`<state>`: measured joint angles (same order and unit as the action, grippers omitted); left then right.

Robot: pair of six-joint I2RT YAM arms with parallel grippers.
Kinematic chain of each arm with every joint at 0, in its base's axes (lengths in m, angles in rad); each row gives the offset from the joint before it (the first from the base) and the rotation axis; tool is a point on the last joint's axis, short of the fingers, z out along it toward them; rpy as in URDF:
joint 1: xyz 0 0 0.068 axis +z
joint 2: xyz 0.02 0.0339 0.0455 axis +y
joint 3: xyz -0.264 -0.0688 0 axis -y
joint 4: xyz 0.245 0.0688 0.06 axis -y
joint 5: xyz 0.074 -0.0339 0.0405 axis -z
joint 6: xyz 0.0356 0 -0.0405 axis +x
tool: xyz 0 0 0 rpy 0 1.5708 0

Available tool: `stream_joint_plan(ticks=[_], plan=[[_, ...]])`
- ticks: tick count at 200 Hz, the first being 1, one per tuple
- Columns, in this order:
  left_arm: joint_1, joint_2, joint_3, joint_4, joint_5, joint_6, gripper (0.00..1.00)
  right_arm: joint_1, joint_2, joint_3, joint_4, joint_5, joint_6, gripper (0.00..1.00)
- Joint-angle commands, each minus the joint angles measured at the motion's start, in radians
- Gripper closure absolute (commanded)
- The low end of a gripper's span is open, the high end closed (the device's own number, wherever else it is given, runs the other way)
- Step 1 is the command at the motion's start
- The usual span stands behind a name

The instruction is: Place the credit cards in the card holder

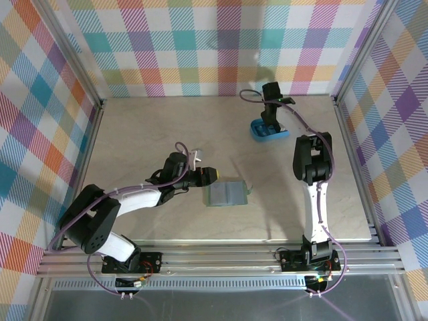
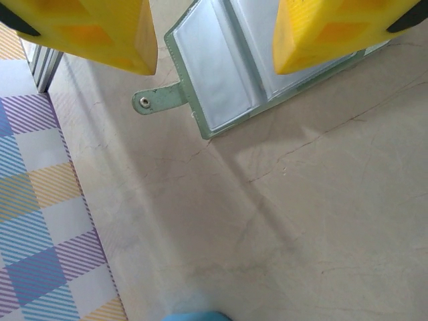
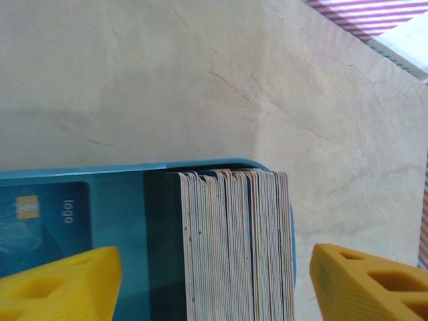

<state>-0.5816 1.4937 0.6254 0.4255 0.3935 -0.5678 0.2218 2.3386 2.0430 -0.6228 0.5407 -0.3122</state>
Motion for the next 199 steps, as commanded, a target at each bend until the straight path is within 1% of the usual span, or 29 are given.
stream_joint_plan(ticks=[1, 45, 101, 152, 178, 199], plan=[[0.018, 0.012, 0.016, 0.051, 0.051, 0.001, 0.51, -0.006, 0.031, 0.049, -0.011, 0.072, -0.089, 0.22], [0.029, 0.017, 0.011, 0.058, 0.065, 0.0, 0.51, -0.007, 0.071, 0.093, -0.055, 0.075, -0.097, 0.21], [0.033, 0.026, 0.018, 0.056, 0.065, -0.007, 0.52, -0.007, 0.1, 0.094, -0.043, 0.077, -0.117, 0.2], [0.034, 0.051, 0.034, 0.058, 0.058, -0.012, 0.52, -0.01, 0.114, 0.099, -0.012, 0.104, -0.139, 0.2], [0.037, 0.069, 0.057, 0.051, 0.067, -0.014, 0.52, -0.014, 0.116, 0.104, 0.004, 0.111, -0.15, 0.22], [0.038, 0.074, 0.066, 0.035, 0.053, 0.0, 0.52, -0.014, 0.11, 0.105, 0.014, 0.113, -0.161, 0.24]])
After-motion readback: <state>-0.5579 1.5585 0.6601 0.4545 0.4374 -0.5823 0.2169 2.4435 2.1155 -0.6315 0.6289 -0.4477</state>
